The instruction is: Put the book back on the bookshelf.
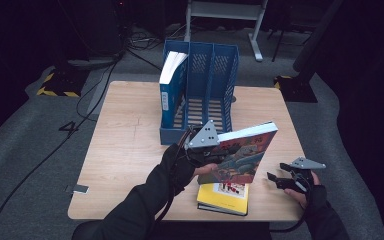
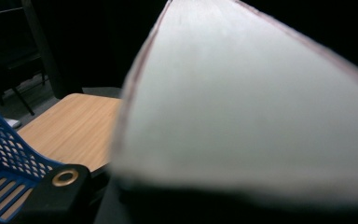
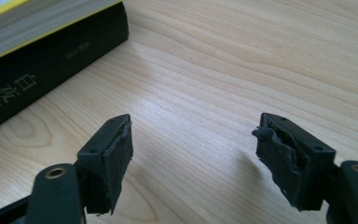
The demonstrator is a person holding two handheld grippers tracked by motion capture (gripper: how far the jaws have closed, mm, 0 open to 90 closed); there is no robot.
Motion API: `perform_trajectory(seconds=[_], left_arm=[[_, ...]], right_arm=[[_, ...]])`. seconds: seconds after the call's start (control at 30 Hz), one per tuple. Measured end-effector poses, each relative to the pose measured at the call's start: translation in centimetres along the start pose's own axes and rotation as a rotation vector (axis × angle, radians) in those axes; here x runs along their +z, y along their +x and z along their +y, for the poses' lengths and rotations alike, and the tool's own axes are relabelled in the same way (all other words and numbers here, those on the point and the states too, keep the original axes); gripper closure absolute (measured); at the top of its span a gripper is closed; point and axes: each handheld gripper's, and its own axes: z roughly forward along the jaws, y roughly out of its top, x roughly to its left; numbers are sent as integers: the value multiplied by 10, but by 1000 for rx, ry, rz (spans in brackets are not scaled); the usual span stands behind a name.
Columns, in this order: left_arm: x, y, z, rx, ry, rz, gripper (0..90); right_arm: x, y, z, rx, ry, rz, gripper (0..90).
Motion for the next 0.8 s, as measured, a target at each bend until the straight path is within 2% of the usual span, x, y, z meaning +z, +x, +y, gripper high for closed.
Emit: perform_trajectory(seconds=[0.2,0.4,0.53,0.63,0.8], left_arm=[[3,2,5,-8,25,14,732],[9,6,12,-19,25,21,736],[13,4,18,20,28,43,738],[15,6,22,20,32,42,738],[16,13,28,26,30,68,738]], right_arm=[[4,2,-1,-27,28,-12,240],[4,0,-1,-15,33,-6,231],[4,0,-1,-15,33,-5,228],[4,0,-1,-16,33,-5,226],[4,0,-1,-16,34,-3,225]])
